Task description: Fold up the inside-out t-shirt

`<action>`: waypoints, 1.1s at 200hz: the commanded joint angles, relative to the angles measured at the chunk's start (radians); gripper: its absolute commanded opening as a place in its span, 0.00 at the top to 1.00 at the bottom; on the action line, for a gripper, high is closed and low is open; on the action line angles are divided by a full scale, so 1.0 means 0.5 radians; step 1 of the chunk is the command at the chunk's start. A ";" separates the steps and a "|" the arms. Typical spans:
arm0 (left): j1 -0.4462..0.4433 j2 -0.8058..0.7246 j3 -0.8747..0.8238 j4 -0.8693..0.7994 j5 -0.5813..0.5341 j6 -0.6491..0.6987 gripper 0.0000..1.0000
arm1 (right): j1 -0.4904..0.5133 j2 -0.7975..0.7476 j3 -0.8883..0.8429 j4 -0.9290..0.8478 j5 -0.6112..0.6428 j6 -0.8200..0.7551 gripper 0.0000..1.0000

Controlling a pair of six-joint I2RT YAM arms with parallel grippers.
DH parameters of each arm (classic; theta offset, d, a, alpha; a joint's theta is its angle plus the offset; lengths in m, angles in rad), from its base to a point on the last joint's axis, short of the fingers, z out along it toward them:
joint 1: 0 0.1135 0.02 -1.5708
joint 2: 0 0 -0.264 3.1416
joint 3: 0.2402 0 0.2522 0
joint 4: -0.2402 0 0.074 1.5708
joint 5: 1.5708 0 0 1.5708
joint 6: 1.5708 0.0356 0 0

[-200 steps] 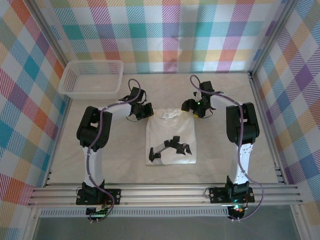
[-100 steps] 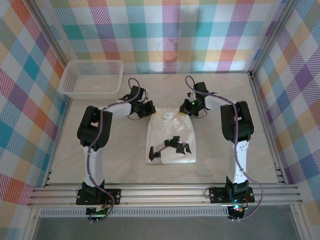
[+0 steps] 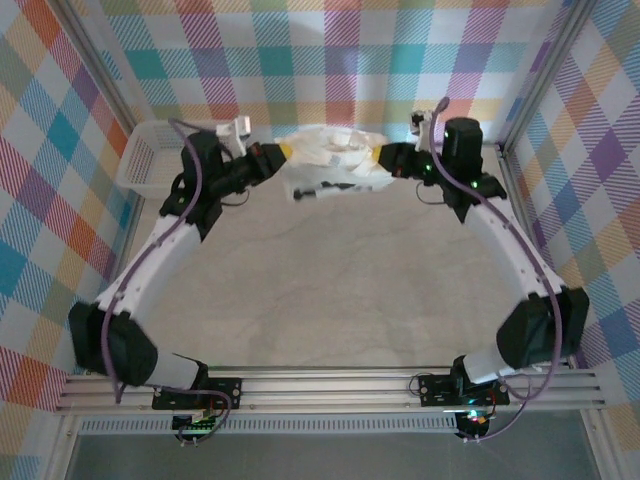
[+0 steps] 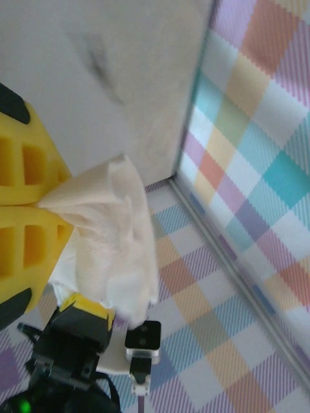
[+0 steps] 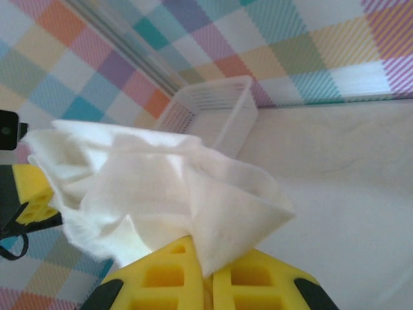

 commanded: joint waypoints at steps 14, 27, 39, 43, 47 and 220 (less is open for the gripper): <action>-0.115 0.059 -0.765 0.117 -0.019 -0.261 1.00 | 0.024 0.216 -0.599 0.056 -0.175 0.006 1.00; -0.191 0.061 -0.954 0.154 -0.035 -0.335 1.00 | 0.031 0.195 -0.779 0.085 -0.238 0.050 1.00; -0.259 0.068 -1.046 0.148 -0.038 -0.366 1.00 | 0.039 0.147 -0.914 0.090 -0.246 0.080 1.00; -0.276 0.065 -1.061 0.141 -0.038 -0.370 1.00 | 0.041 0.129 -0.950 0.095 -0.256 0.087 1.00; -0.291 0.057 -1.074 0.130 -0.041 -0.370 1.00 | 0.042 0.111 -0.979 0.091 -0.265 0.092 1.00; -0.293 1.063 -0.093 0.012 -0.499 0.042 0.71 | -0.014 0.605 -0.455 -0.167 0.574 -0.067 0.72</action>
